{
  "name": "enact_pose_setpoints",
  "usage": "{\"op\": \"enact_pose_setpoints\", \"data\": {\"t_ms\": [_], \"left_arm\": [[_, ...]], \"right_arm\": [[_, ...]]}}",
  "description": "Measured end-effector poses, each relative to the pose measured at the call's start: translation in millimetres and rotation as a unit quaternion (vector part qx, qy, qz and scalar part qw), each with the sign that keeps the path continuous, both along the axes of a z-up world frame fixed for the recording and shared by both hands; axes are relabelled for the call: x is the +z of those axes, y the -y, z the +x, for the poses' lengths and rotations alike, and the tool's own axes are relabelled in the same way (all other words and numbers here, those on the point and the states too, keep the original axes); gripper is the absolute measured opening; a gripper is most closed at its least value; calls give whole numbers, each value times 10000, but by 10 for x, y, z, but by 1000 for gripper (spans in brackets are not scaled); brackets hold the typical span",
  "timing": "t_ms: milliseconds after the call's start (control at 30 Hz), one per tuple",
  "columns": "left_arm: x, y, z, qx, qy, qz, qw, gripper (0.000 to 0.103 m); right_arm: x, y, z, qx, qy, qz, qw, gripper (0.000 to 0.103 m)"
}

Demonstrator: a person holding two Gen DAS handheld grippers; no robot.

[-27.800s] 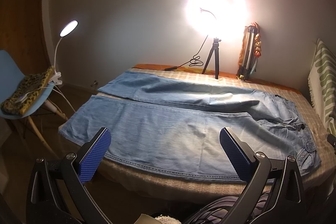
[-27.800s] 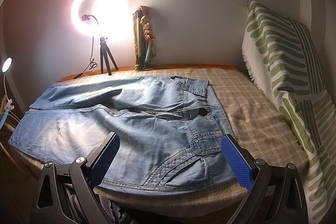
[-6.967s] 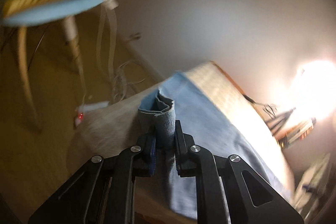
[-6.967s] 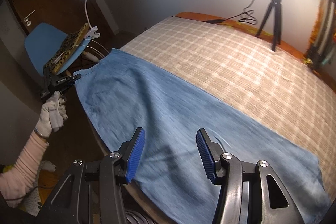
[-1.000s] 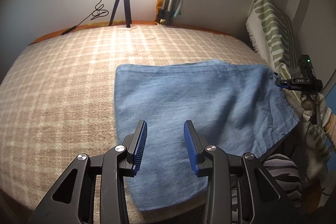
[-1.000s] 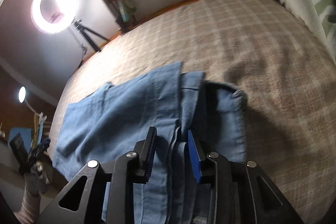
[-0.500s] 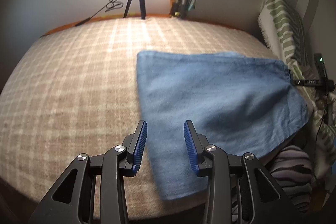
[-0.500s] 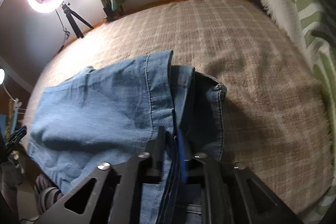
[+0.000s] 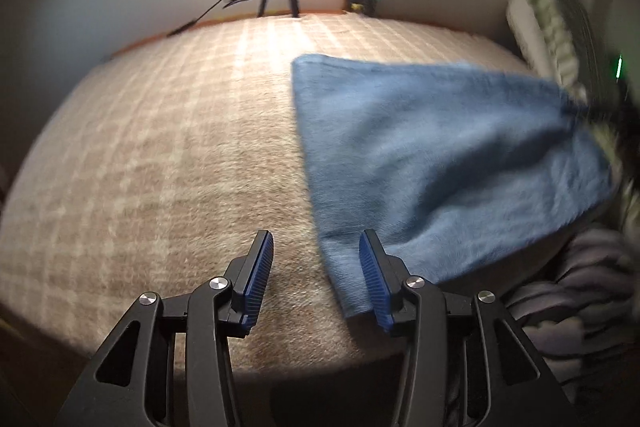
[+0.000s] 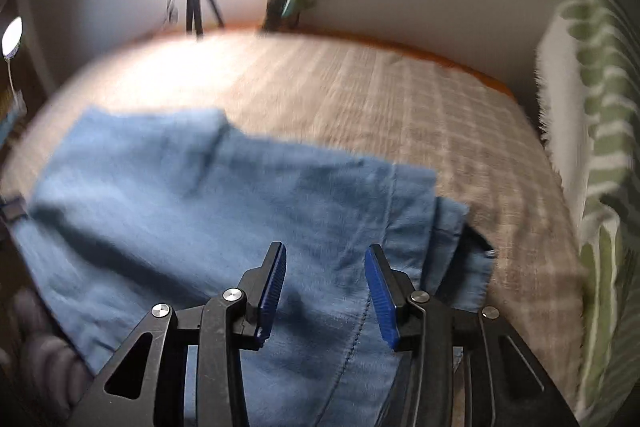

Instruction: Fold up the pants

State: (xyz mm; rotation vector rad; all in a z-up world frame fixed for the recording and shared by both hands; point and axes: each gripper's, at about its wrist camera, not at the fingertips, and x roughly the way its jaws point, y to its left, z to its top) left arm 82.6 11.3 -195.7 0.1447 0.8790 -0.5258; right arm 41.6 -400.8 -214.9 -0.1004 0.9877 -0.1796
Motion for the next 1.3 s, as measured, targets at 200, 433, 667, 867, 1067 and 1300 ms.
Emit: {"op": "enact_pose_setpoints", "data": {"t_ms": [200,433,667,867,1067,1300], "left_arm": [[70,-96,94,11,-641,-1043,9925,54],[-127,43,204,191,-999,-1481,9837,54],[-182,-42,236,477,-1089,-2196,9683,36],[-139,-16,146,438,-867,-2337,9675,20],[26,59,64,185,-436,-2310,9718,20],[51,82,59,75,-357,-2352,9713,20]], "right_arm": [[165,-7,59,-64,35,520,9986,46],[632,-578,313,568,250,1531,9863,59],[799,-1503,787,1304,66,1879,9735,68],[549,-2326,1398,1571,-658,2032,9642,71],[244,-2928,1891,1460,-1298,1872,9627,71],[44,-3285,2160,1311,-1702,1388,9668,71]]}}
